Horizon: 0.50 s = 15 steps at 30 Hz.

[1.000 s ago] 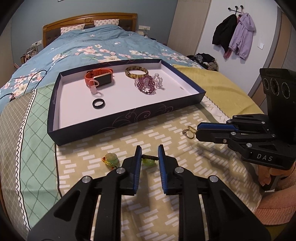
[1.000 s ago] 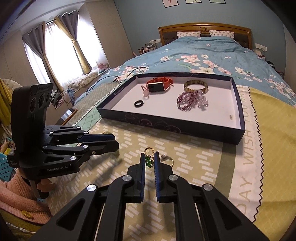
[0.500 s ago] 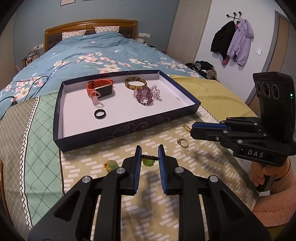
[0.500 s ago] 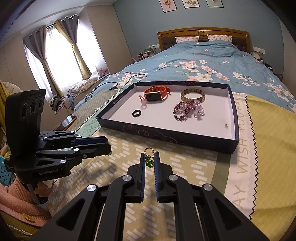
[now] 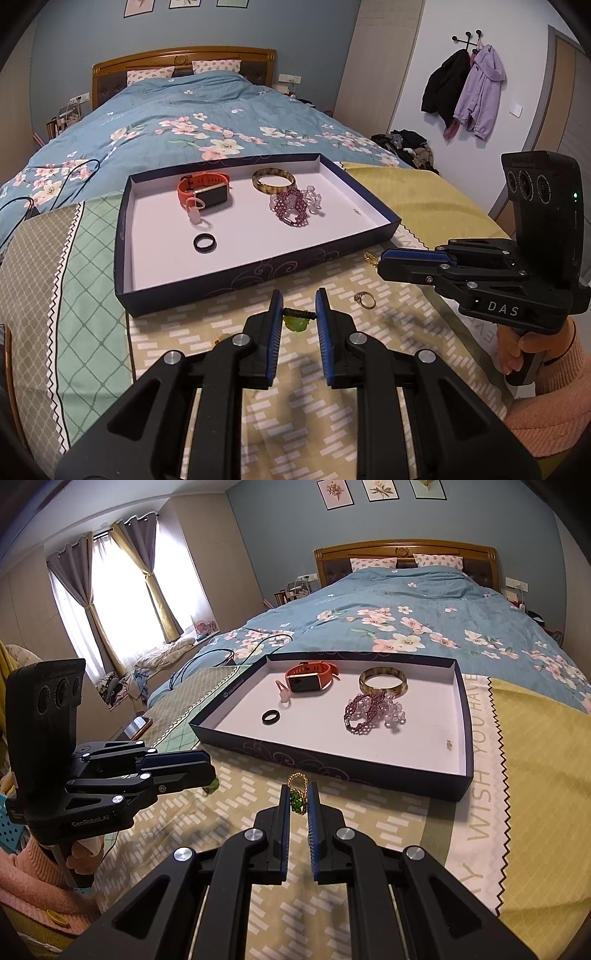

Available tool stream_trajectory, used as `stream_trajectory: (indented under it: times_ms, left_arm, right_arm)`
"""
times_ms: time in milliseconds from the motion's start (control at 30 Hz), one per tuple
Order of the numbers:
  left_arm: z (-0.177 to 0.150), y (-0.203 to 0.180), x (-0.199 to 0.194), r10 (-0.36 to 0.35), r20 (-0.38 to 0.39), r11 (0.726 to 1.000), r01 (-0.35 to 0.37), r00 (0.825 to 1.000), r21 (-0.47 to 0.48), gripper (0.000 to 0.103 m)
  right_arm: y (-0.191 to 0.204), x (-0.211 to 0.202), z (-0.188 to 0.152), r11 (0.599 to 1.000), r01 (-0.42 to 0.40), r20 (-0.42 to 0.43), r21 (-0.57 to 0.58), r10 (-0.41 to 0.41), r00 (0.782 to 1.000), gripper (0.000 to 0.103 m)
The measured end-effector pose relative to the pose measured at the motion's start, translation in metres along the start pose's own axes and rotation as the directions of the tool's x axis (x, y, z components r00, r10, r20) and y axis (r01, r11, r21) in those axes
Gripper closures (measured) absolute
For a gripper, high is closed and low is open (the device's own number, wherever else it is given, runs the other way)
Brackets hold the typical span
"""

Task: Organize jewelry
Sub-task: 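Carry both green-stone rings over the box with both tools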

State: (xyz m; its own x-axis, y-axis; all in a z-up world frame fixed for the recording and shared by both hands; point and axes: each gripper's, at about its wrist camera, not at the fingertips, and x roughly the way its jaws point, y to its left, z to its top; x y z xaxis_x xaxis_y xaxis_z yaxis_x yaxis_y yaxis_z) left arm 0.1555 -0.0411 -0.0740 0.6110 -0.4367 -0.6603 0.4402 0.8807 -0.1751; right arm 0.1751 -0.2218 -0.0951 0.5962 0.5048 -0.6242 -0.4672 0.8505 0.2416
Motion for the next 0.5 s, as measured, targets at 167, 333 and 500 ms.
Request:
stream_trajectory:
  times_ms: [167, 333, 500]
  left_arm:
    - [0.005, 0.001, -0.002, 0.004, 0.015, 1.0, -0.004, 1.0, 0.003, 0.085]
    - [0.011, 0.001, -0.002, 0.017, 0.027, 1.0, -0.017, 0.999, 0.008, 0.085]
    - [0.016, 0.003, -0.002, 0.023, 0.037, 1.0, -0.023, 0.999, 0.005, 0.085]
  right_arm:
    - [0.0, 0.0, 0.005, 1.0, 0.004, 0.013, -0.006, -0.004, 1.0, 0.096]
    - [0.0, 0.0, 0.008, 1.0, 0.008, 0.018, -0.014, -0.008, 1.0, 0.096]
    - [-0.002, 0.001, 0.013, 1.0, 0.015, 0.024, -0.02, -0.014, 1.0, 0.096]
